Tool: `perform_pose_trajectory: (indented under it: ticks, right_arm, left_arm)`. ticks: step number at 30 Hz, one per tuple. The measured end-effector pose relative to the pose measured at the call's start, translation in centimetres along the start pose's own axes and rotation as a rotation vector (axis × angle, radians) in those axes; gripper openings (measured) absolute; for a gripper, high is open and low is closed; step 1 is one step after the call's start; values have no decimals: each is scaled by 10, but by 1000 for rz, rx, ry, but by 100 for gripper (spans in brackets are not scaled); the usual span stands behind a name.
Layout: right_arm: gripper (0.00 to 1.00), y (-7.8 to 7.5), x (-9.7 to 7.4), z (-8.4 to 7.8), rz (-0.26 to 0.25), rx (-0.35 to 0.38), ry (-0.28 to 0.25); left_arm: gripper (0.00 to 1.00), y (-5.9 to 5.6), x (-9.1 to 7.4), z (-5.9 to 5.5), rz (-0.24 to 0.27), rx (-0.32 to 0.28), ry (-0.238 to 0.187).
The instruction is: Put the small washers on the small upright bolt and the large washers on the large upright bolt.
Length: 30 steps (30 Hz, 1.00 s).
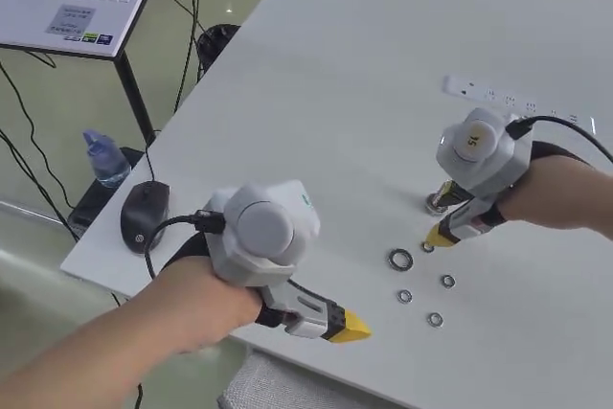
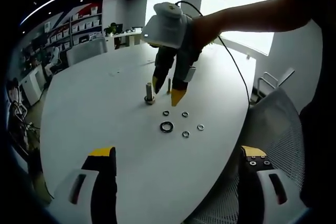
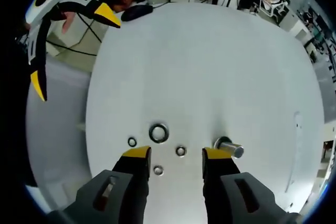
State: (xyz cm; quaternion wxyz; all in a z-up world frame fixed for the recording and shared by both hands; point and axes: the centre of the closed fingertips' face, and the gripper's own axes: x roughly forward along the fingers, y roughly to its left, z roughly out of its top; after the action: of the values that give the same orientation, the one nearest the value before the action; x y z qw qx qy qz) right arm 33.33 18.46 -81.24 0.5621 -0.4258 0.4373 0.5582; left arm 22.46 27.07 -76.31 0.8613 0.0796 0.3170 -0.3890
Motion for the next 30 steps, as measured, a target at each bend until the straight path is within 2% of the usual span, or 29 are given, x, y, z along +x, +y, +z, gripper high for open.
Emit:
perform_pose_trajectory:
  ticks: [10,16,24,30]
  right_arm:
    - [41,27,5,-2,22,28,-32]
    - [41,37,14,-1,34,31,-34]
    - [41,36,24,5,24,34,-46]
    - [40,27,46,0,11,51,-45]
  left_arm:
    - [95,-9,0,0,-5,-1,8]
    - [93,-11,-1,-3,-9,-2,19]
    - [92,-12,-3,-5,-10,2,27]
    - [91,-15,-4,-5,-10,-7,22]
